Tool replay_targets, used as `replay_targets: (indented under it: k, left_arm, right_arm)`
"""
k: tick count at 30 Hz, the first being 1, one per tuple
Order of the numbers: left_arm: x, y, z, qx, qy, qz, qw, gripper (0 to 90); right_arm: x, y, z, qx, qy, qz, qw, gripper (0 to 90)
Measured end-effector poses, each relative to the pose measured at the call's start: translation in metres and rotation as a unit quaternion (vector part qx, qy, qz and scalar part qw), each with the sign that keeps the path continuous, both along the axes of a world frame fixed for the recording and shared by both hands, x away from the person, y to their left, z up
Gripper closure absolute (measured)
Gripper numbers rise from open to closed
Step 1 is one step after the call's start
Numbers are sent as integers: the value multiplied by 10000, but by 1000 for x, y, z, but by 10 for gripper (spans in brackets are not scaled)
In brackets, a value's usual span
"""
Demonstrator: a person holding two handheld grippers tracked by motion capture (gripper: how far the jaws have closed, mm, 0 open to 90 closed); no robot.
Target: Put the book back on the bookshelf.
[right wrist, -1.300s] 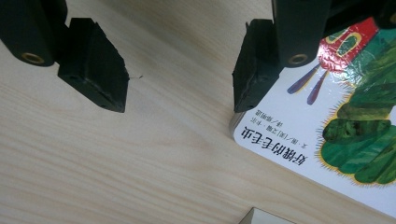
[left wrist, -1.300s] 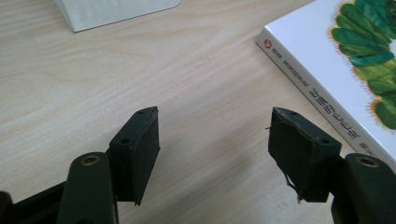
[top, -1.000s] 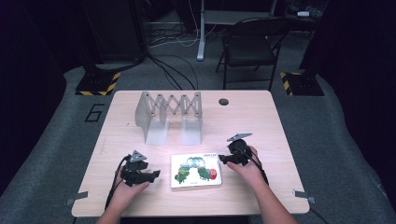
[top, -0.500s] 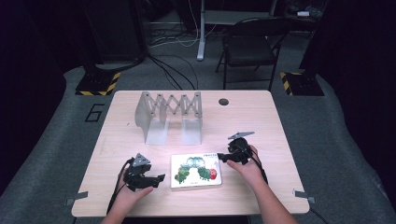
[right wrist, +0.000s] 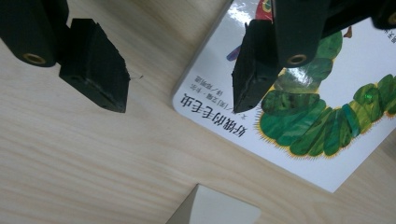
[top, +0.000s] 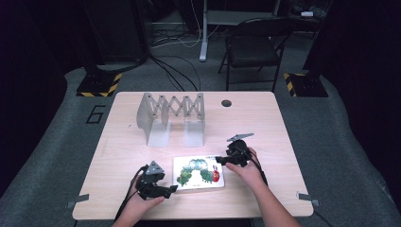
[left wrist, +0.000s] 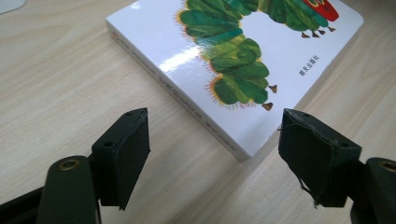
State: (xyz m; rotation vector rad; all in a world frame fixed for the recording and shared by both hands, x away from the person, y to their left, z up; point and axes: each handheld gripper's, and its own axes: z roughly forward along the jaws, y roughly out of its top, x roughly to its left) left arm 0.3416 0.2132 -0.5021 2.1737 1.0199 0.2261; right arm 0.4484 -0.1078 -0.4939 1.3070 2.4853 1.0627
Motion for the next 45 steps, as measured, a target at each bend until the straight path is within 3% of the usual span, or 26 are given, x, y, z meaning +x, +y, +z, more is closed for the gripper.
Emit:
replay_targets:
  k: [5, 6, 13, 20, 33, 35, 38, 45]
  left_arm:
    - [-2, -6, -4, 44, 11, -58, 10000, 251]
    - [-2, -8, -6, 49, 50, -76, 9999, 252]
    - [-3, -15, -12, 94, 53, -138, 9998, 256]
    - [-2, -19, -15, 181, -200, -109, 9996, 258]
    - [-1, -23, -17, 174, -293, -210, 9992, 252]
    - [-1, -23, -16, 170, -236, -227, 9993, 252]
    - [-2, -24, -17, 222, -309, -228, 9990, 249]
    - [-3, -26, -18, 188, -297, -250, 9991, 238]
  right_arm:
    - [-1, 7, -3, -21, 65, 84, 9999, 364]
    - [-2, 9, -3, -17, 184, 24, 9998, 363]
    - [2, 11, -9, 19, 249, 111, 9996, 358]
    - [4, 13, -12, 62, 331, 123, 9994, 349]
    - [5, 20, -15, 96, 291, 272, 9992, 329]
    - [3, 21, -14, 20, 303, 268, 9992, 327]
    - [3, 21, -13, -80, 261, 257, 9993, 332]
    - [0, 20, -11, -126, 374, 197, 9990, 365]
